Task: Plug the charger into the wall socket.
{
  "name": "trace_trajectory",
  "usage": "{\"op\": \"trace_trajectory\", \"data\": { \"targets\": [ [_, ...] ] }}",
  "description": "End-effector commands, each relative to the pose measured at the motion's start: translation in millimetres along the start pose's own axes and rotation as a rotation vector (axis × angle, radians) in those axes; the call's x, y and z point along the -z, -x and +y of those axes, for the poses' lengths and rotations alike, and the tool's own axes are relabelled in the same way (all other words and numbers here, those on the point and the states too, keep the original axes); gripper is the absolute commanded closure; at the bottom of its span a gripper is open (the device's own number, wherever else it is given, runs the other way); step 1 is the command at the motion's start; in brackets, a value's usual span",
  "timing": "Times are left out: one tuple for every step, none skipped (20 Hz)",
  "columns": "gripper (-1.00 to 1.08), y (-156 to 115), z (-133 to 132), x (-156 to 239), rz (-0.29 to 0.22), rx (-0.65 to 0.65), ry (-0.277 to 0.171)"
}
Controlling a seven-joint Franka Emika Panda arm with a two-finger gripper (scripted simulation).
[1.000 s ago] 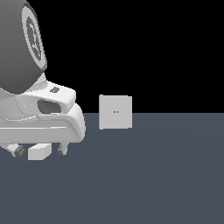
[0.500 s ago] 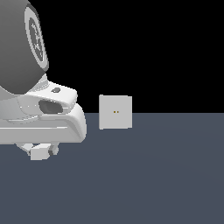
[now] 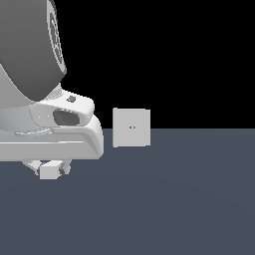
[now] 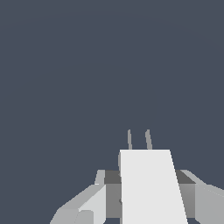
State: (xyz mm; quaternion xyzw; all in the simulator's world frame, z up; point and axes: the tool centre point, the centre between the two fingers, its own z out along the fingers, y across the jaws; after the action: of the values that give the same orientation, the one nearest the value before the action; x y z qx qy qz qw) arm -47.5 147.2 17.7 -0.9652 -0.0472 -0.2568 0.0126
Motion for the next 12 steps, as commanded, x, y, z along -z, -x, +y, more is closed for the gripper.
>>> {"op": "trace_trajectory", "data": {
  "targets": [
    [1.08,-1,8,4,0.001,0.005,-0.002],
    [1.08,-2,12,5,0.001,0.007,-0.004],
    [1.08,-3,16,7,0.001,0.01,-0.005],
    [1.08,-3,21,9,0.002,0.013,-0.007],
    [1.08,-4,25,12,0.002,0.017,-0.009],
    [1.08,-5,30,14,0.002,0.02,-0.011],
    [1.08,-6,36,16,0.002,0.024,-0.013],
    [1.08,-7,41,19,0.002,0.028,-0.015],
    [1.08,-8,47,21,0.003,0.032,-0.017],
    [1.08,-9,53,24,0.003,0.036,-0.019],
    [1.08,-10,59,26,0.003,0.04,-0.021],
    [1.08,-11,65,29,0.003,0.044,-0.023]
  ]
}}
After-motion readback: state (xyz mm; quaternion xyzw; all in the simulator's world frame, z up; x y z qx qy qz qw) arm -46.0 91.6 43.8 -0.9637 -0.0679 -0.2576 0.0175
